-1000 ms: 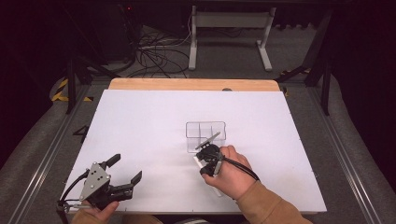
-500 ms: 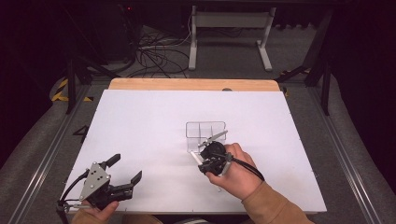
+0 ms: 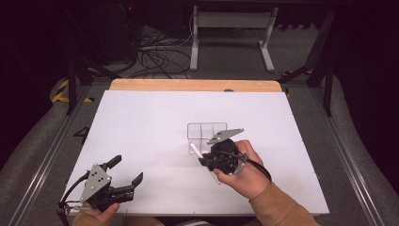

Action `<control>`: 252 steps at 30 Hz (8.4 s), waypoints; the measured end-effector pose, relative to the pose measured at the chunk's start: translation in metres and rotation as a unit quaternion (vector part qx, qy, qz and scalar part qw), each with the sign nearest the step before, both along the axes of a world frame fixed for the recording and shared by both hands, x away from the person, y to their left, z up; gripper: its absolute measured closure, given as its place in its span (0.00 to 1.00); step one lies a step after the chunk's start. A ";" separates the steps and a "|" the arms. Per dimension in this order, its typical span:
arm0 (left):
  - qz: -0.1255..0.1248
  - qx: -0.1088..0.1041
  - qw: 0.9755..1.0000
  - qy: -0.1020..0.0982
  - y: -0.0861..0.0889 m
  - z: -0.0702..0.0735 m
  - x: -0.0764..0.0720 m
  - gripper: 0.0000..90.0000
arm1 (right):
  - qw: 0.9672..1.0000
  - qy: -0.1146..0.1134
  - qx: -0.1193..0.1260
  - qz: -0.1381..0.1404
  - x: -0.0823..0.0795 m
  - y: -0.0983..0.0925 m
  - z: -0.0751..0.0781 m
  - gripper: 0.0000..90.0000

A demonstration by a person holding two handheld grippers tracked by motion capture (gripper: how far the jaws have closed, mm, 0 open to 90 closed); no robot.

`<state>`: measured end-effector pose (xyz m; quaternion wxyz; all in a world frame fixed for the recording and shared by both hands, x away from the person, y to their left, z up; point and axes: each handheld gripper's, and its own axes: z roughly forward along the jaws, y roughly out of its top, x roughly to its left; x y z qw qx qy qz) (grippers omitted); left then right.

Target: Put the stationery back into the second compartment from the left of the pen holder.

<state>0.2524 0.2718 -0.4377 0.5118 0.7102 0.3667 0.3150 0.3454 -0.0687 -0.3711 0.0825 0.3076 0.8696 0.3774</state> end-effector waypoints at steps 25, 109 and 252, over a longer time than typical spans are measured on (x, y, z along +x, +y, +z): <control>-0.001 0.001 1.000 0.001 0.000 0.000 0.000 0.13 | 0.978 -0.115 0.169 0.047 0.007 -0.034 0.019 0.88; -0.002 0.003 1.000 0.002 0.001 -0.001 0.001 0.13 | 0.961 -0.179 0.211 0.009 0.091 -0.027 -0.034 0.87; 0.001 0.006 1.000 0.000 0.010 -0.012 0.009 0.13 | 0.972 -0.173 0.149 -0.052 -0.020 -0.159 -0.110 0.29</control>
